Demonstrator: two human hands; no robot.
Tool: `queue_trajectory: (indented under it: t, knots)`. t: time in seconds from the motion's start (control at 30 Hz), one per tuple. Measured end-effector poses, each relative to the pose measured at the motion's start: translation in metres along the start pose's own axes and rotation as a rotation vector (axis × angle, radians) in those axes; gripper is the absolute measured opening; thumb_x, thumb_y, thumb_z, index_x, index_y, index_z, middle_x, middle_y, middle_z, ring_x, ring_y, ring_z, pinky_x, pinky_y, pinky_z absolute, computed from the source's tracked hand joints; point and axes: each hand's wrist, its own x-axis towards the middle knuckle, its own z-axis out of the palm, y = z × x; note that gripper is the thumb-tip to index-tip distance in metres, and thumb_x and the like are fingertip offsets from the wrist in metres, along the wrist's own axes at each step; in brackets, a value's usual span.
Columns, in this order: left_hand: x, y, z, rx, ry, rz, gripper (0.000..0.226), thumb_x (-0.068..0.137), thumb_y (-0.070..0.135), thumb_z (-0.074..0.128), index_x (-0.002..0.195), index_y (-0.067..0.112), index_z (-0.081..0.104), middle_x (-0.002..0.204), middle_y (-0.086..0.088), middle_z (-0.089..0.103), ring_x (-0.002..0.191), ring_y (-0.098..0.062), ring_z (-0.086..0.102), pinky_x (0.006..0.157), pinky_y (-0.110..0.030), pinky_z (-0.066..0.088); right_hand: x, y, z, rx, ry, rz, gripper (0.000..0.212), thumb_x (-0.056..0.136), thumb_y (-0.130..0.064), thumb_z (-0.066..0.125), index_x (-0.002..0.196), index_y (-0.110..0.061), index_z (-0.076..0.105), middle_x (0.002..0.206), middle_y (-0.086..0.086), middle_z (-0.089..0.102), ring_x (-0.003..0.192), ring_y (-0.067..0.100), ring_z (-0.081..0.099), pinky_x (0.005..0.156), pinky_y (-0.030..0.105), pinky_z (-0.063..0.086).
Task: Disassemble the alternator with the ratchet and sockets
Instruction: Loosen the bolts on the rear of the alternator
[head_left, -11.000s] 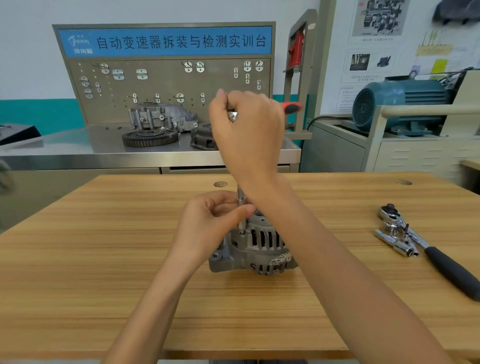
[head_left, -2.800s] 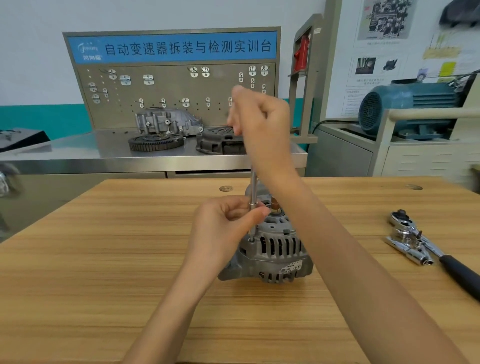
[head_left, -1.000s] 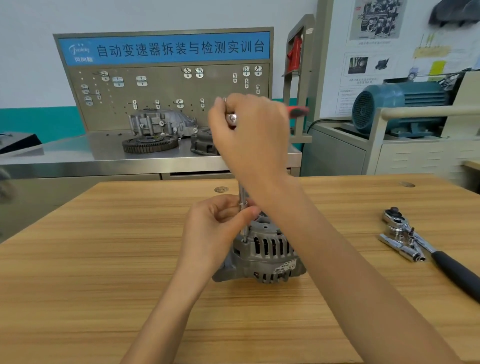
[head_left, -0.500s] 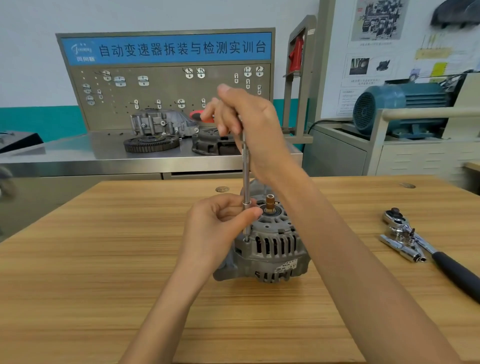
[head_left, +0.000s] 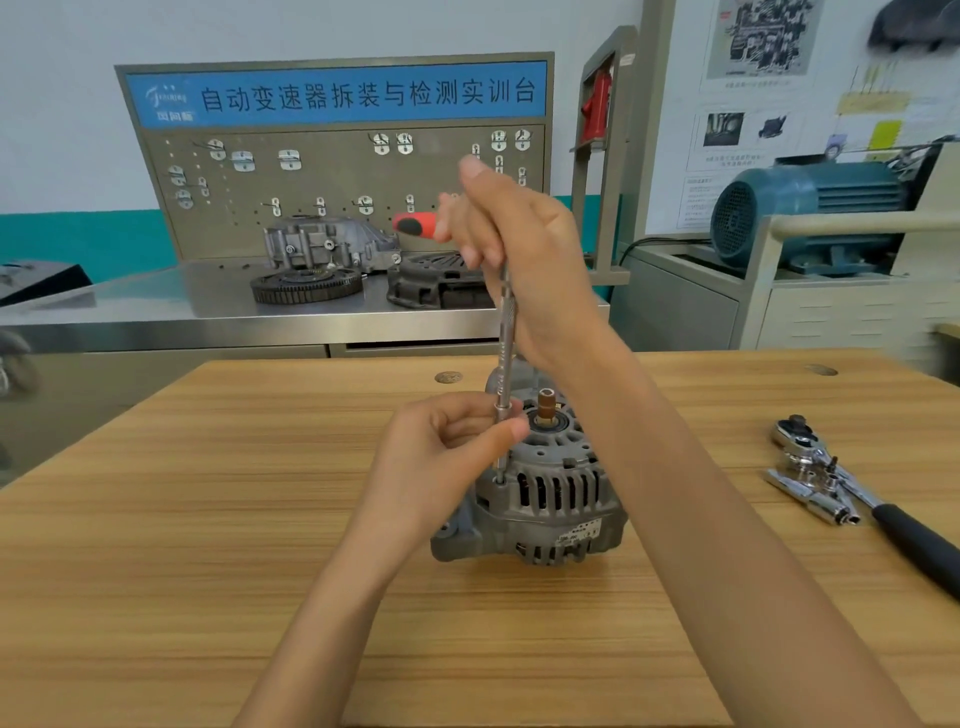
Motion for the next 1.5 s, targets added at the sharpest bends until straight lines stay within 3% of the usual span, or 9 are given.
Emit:
queue_trajectory:
  t: [0.1,0.3,0.47,0.67,0.77,0.9,1.03,1.33,1.5]
  knots:
    - [0.002,0.000,-0.001,0.021,-0.011,-0.008,0.009,0.078,0.023,0.074,0.086,0.025,0.075,0.079,0.000,0.076,0.079,-0.011,0.071,0.071,-0.017,0.054,-0.002,0.001,0.000,-0.096,0.085,-0.037,0.054,0.097,-0.009,0.046,0.044,-0.009,0.040,0.047,0.012,0.037,0.054,0.010,0.046,0.074,0.012,0.046]
    - [0.000,0.001,0.003,0.028,0.057,0.012,0.010,0.073,0.026,0.074,0.078,0.018,0.074,0.082,-0.029,0.066,0.069,-0.019,0.057,0.074,-0.040,0.055,-0.010,0.002,0.017,-1.071,0.434,-0.385,0.044,0.094,-0.020,0.050,0.053,-0.018,0.035,0.048,-0.007,0.030,0.053,0.018,0.033,0.068,0.032,0.032]
    - [0.001,0.002,0.001,-0.015,-0.019,-0.009,0.015,0.079,0.015,0.074,0.091,0.024,0.073,0.082,0.002,0.076,0.080,-0.005,0.070,0.070,-0.011,0.052,-0.004,0.002,0.005,-0.471,0.168,-0.187,0.053,0.095,-0.013,0.051,0.046,-0.017,0.031,0.044,-0.009,0.026,0.047,0.005,0.028,0.056,0.019,0.029]
    - [0.002,0.002,-0.002,-0.051,-0.048,-0.030,0.012,0.081,0.018,0.071,0.090,0.025,0.073,0.083,-0.003,0.076,0.087,-0.012,0.072,0.076,-0.017,0.055,0.003,0.001,0.001,-0.116,0.028,-0.008,0.055,0.096,-0.006,0.047,0.042,-0.011,0.041,0.045,0.001,0.038,0.057,0.018,0.044,0.082,0.018,0.047]
    - [0.000,0.000,0.000,-0.051,0.006,-0.027,0.009,0.079,0.018,0.073,0.083,0.025,0.075,0.080,-0.018,0.073,0.080,-0.020,0.069,0.076,-0.026,0.058,-0.002,0.002,0.010,-0.460,0.118,-0.158,0.051,0.095,-0.010,0.050,0.047,-0.010,0.034,0.047,0.000,0.027,0.052,0.014,0.030,0.062,0.024,0.037]
    - [0.000,-0.001,0.003,-0.004,0.064,-0.006,0.011,0.070,0.019,0.069,0.078,0.014,0.074,0.060,-0.017,0.050,0.065,-0.018,0.050,0.074,-0.041,0.055,-0.012,-0.003,0.024,-1.283,0.334,-0.342,0.034,0.093,-0.025,0.047,0.061,-0.019,0.038,0.056,-0.006,0.036,0.062,0.017,0.037,0.072,0.031,0.029]
    - [0.000,0.002,0.003,0.005,0.061,0.013,0.004,0.078,0.018,0.073,0.079,0.021,0.072,0.063,-0.005,0.065,0.062,-0.007,0.059,0.064,-0.019,0.050,-0.006,0.000,0.020,-0.862,0.241,-0.248,0.042,0.093,-0.018,0.052,0.053,-0.015,0.039,0.049,-0.005,0.033,0.057,0.016,0.036,0.068,0.028,0.032]
    - [0.001,0.004,-0.003,-0.002,-0.046,-0.022,0.026,0.080,0.028,0.068,0.103,0.015,0.070,0.085,0.002,0.076,0.092,-0.014,0.071,0.092,-0.044,0.054,0.002,0.002,0.008,-0.113,0.127,0.015,0.051,0.095,-0.005,0.047,0.045,-0.009,0.042,0.049,0.004,0.039,0.056,0.012,0.047,0.068,0.011,0.044]
    - [0.002,0.001,0.001,-0.010,0.064,0.015,0.017,0.069,0.028,0.071,0.081,0.017,0.075,0.078,-0.032,0.064,0.076,-0.038,0.066,0.086,-0.055,0.053,-0.009,0.006,0.020,-1.118,0.364,-0.342,0.037,0.092,-0.020,0.049,0.057,-0.016,0.039,0.052,-0.006,0.035,0.058,0.017,0.036,0.069,0.030,0.031]
